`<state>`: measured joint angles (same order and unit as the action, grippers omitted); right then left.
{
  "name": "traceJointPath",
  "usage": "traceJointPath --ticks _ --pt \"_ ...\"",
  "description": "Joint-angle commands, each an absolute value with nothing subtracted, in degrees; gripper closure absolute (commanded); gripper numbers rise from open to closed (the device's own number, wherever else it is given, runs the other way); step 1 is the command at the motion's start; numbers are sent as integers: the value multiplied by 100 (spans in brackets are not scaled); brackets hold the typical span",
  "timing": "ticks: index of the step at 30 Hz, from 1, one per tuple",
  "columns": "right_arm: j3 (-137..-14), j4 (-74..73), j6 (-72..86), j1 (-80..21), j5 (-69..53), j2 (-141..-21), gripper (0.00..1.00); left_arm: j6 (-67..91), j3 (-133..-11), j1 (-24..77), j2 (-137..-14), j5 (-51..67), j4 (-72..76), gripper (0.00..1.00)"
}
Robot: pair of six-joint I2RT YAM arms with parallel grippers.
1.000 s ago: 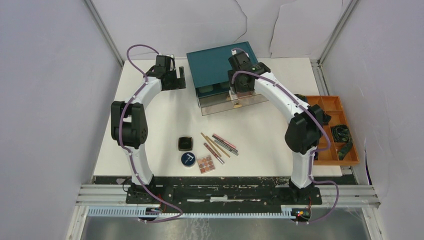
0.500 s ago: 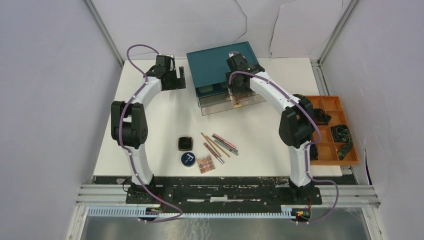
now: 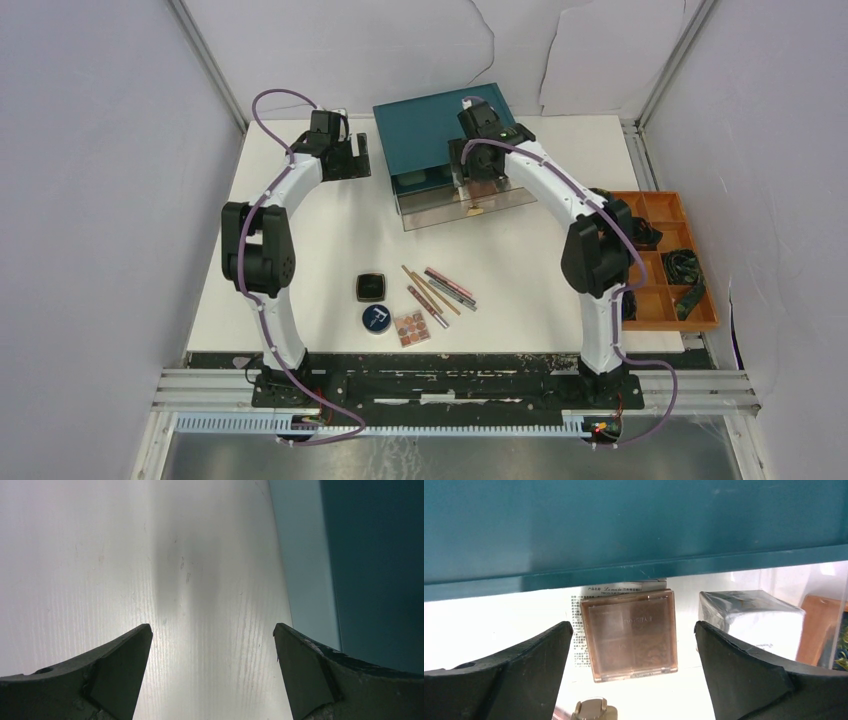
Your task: Organize the makeup
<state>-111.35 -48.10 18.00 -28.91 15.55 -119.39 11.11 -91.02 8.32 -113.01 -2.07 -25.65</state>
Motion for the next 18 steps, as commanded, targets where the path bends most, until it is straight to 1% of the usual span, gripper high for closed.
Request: traceJointPath --ticks 1,6,9,14,18 --pt "-11495 -4795 1656 -2876 1666 -11260 0 962 -9350 784 -11328 -290 -2470 2" --pt "-11680 -4865 1641 -2918 1560 -10727 0 976 -9376 776 -11333 -274 -2469 2" --pt "-11573 -5181 1603 -3147 1539 -10465 0 984 -9381 780 -11354 -257 -2470 2" --pt "-10753 -5409 1734 -4189 1898 -9866 0 984 -9405 771 -11387 -268 -2483 2" --pt "-10253 -5670 2128 -5150 2007 -9713 0 998 -9484 766 -11434 -273 -2525 2"
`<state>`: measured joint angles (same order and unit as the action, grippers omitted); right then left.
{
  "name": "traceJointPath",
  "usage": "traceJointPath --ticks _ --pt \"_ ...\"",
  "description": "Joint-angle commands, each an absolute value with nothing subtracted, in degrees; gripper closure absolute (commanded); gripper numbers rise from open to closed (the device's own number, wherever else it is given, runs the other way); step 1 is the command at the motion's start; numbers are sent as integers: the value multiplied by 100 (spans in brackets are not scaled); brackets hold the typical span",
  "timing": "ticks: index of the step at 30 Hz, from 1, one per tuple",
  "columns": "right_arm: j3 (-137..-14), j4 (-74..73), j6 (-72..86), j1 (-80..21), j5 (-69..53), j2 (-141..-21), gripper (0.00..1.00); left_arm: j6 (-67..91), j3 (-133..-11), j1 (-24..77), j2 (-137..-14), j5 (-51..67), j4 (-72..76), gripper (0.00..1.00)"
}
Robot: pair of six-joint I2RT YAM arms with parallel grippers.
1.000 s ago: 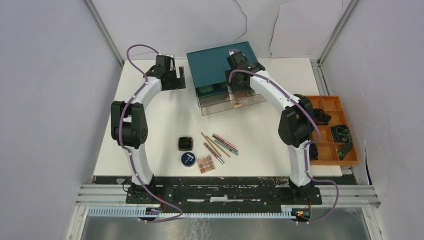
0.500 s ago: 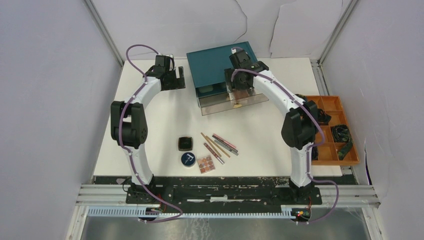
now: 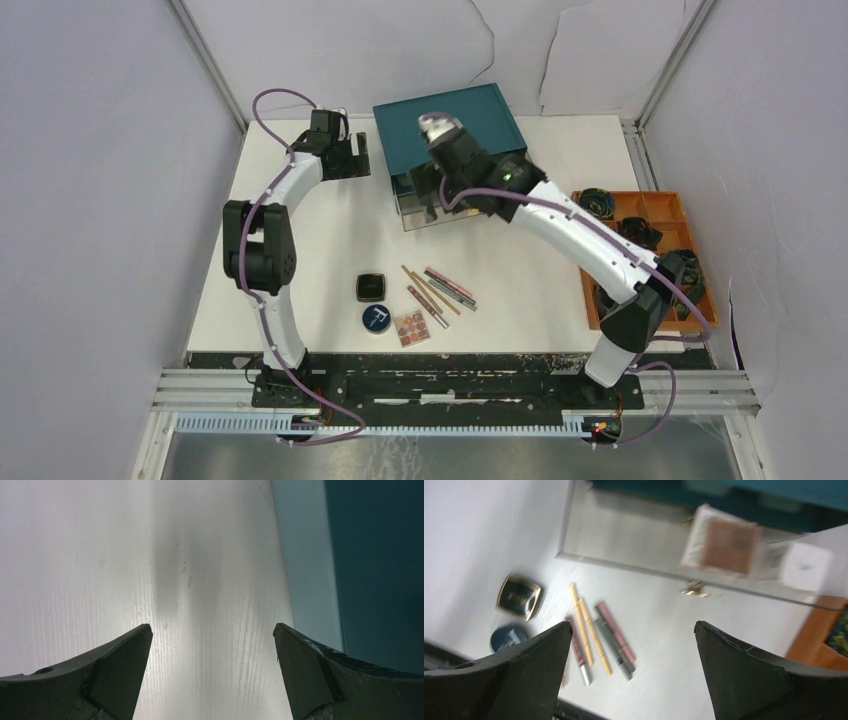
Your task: Organize the makeup
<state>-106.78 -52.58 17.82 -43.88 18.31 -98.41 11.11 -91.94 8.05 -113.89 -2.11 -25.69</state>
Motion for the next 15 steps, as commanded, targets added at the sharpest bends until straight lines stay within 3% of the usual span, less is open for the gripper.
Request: traceJointPath --ticks 1,10,15 --pt "-10105 -5688 2248 -5332 1979 -9706 0 1000 -9499 771 -11438 -272 -2524 2" --pt "-8812 -5021 3052 -6340 1471 -9829 0 1006 -9565 749 -11506 -291 -2524 2" --pt "-8772 -5009 3221 -6771 1536 -10164 0 1028 -9654 724 -11560 -317 -2542 2"
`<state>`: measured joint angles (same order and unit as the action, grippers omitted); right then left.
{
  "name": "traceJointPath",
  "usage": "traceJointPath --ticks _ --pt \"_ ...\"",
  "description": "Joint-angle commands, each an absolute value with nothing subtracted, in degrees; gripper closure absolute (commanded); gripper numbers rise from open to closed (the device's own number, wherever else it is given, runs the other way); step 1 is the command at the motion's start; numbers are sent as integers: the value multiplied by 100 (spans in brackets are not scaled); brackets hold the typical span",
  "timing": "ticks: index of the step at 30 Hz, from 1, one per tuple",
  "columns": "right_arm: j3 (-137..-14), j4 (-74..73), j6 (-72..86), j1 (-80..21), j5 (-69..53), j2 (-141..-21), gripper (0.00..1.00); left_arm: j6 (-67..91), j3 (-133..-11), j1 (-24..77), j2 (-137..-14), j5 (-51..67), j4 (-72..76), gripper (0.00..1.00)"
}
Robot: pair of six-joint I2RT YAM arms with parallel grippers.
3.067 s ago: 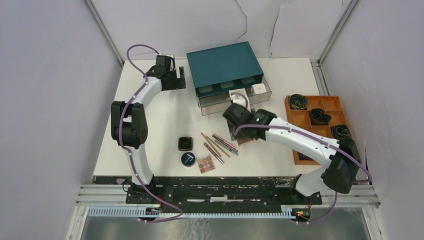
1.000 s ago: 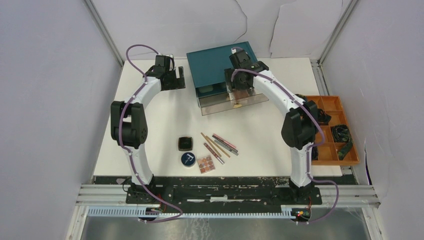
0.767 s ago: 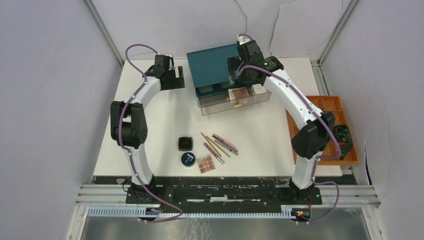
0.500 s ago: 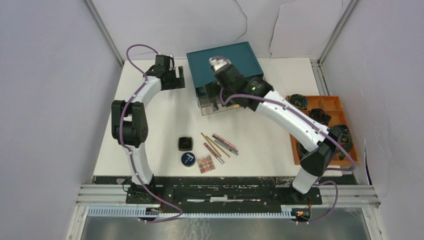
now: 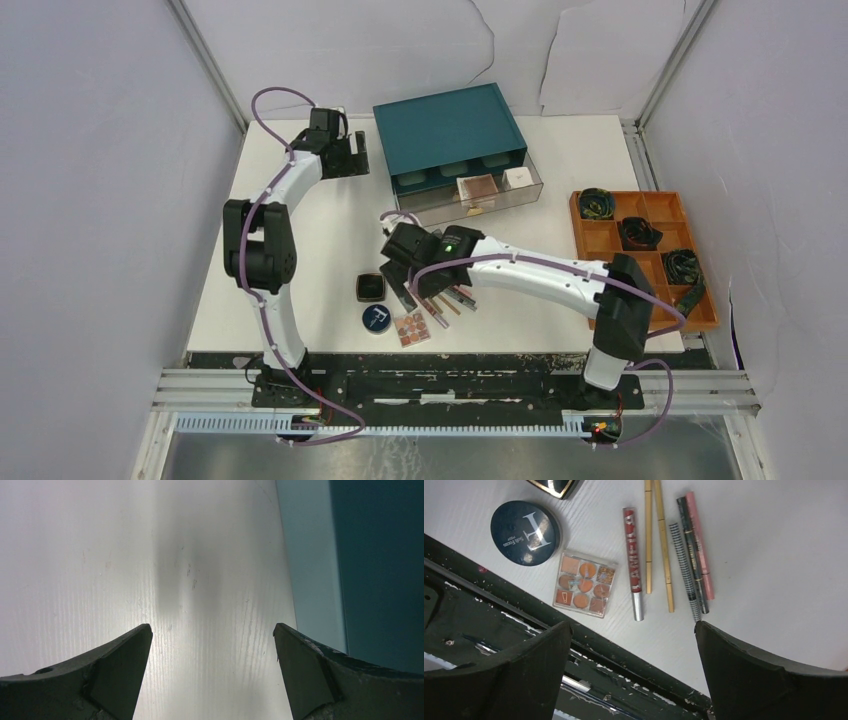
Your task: Organize the makeup
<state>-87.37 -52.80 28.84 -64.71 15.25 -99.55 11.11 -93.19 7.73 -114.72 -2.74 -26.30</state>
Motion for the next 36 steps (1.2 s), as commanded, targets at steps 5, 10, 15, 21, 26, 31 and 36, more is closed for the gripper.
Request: traceJointPath --ticks 5,10,15,21,26,31,36 --pt "-8631 -4716 3526 -6996 1474 -10399 0 1044 -9849 726 -11634 -316 -2607 2" --pt "-8392 -4391 3934 -7137 1334 -10692 0 1096 -9758 719 -11598 -245 -2573 2" --pt "-8044 -3885 4252 -7192 1236 -10853 0 1111 -9505 723 -11442 -178 -2434 2" --pt "-7988 -3638 4506 -7259 1222 -11185 0 1150 -9464 695 -11313 -136 -2399 2" --pt "-8013 -3564 4558 -7256 1459 -11370 0 1169 -9463 699 -11251 -72 -2399 2" --pt "-8080 -3760 4641 -7253 1803 -11570 0 1185 -9364 699 -11239 -62 -2365 2" --pt "-7852 -3823 4805 -7260 2015 -11638 5 1168 -9284 697 -11224 -91 -2338 2"
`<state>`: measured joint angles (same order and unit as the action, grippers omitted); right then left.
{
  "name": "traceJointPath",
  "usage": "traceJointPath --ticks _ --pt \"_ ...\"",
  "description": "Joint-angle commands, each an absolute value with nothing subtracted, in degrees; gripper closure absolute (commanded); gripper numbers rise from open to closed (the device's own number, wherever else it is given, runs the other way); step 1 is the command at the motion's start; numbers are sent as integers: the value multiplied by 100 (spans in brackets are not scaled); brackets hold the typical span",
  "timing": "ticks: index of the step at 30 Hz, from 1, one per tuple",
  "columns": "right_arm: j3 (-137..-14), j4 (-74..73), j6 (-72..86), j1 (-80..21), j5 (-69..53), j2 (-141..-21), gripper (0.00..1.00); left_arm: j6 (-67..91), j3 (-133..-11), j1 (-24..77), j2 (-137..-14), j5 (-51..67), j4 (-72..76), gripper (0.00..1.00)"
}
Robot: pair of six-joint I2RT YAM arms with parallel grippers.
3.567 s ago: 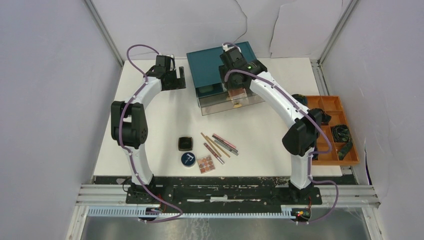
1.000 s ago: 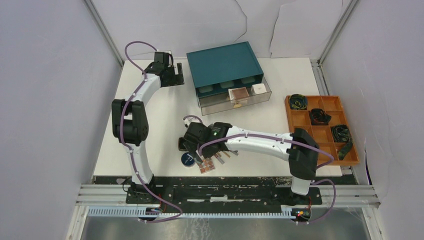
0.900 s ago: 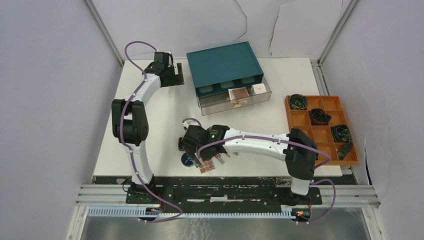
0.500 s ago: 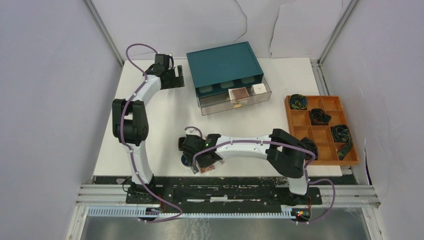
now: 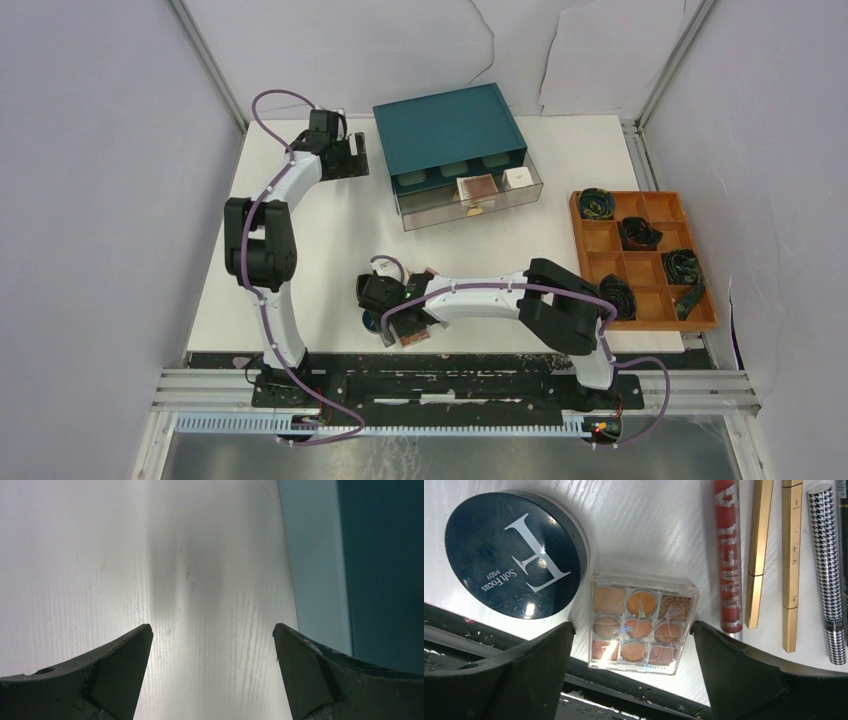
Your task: Organize the makeup
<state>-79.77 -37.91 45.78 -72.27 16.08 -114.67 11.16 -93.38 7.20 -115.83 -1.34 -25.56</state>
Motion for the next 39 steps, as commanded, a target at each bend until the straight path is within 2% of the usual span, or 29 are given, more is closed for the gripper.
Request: traceJointPath --ticks 1,7,8,18,26,31,39 --pt "-7834 -3814 4807 -7259 2006 -11667 9 1169 -9284 696 -11224 -93 -2338 2" --pt "-7763 -3833 4717 -7259 2011 -11674 52 1152 -9246 702 -11211 -114 -2329 2" --pt "-7765 -3870 4700 -7257 2045 -11639 54 1151 -9232 701 -11206 -122 -2328 2" --pt "-8633 -4981 4266 -7152 2879 -10865 55 1149 -9258 689 -11181 -152 -2320 2" --pt "-9968 -5470 3620 -6151 2707 -10364 56 1164 -9300 674 -11126 -176 -2355 2" --pt "-11155 -5654 2912 -5333 2531 -10701 56 1168 -9355 665 -11092 -191 -2383 2" --pt "-12840 -5681 2414 -4150 2131 -11890 56 1161 -9292 665 -11039 -158 -2398 2"
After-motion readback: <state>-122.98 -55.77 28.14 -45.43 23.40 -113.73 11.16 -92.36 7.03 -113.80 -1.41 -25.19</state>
